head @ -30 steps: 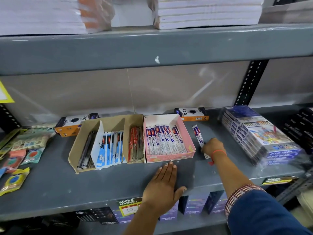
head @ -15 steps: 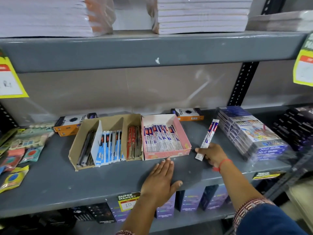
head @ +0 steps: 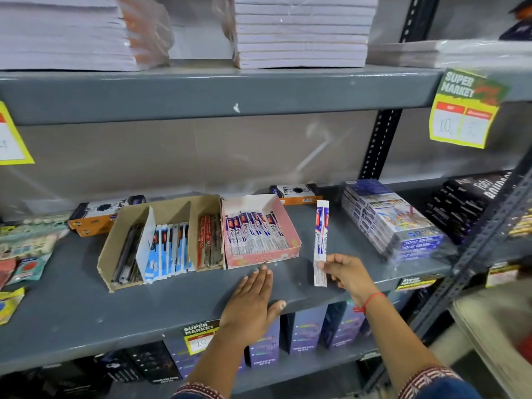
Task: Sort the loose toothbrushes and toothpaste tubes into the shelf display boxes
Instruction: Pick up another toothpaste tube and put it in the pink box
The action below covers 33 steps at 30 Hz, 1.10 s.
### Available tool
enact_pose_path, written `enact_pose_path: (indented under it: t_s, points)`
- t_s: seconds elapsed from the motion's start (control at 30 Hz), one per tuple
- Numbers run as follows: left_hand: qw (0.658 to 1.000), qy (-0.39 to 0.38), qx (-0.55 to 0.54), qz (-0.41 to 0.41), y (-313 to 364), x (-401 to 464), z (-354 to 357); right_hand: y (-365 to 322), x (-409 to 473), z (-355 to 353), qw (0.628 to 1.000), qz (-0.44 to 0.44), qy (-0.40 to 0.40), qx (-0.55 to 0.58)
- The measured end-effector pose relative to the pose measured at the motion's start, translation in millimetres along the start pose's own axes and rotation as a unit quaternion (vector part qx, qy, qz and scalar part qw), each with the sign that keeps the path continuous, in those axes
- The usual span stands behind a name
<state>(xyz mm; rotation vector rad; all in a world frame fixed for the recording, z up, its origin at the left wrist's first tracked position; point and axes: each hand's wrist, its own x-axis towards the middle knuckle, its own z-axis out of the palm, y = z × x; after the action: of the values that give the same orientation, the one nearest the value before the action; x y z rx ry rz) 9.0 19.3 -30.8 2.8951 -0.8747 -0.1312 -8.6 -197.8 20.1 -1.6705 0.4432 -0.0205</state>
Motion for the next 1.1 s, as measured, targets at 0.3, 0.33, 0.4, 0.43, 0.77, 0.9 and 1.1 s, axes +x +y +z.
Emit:
enact_pose_path:
  t_s: [0.3, 0.33, 0.4, 0.43, 0.77, 0.9, 1.1]
  points:
    - [1.0, -0.004, 0.012, -0.001, 0, -4, -1, -3, -14, 8, 1.0, 0.004, -0.027, 0.002]
    - [1.0, -0.005, 0.013, -0.001, 1, -4, -1, -3, -14, 8, 1.0, 0.006, -0.028, -0.004]
    - [1.0, -0.007, 0.012, -0.001, 1, -4, -2, -4, -13, 8, 0.999, 0.01, -0.031, -0.015]
    - [1.0, -0.008, 0.009, 0.001, 1, -4, -3, -5, -13, 8, 0.999, 0.014, -0.034, -0.016]
    - [1.0, 0.016, 0.005, -0.023, -31, -27, -6, -53, 15, 36, 0.999, -0.011, -0.021, -0.033]
    - [0.994, 0.041, 0.0, -0.099, -63, -48, -2, -68, 40, 62, 0.996, -0.009, 0.004, -0.083]
    - [0.987, 0.059, -0.012, -0.146, -80, -62, -2, -73, 69, 93, 0.982, -0.009, 0.016, -0.188]
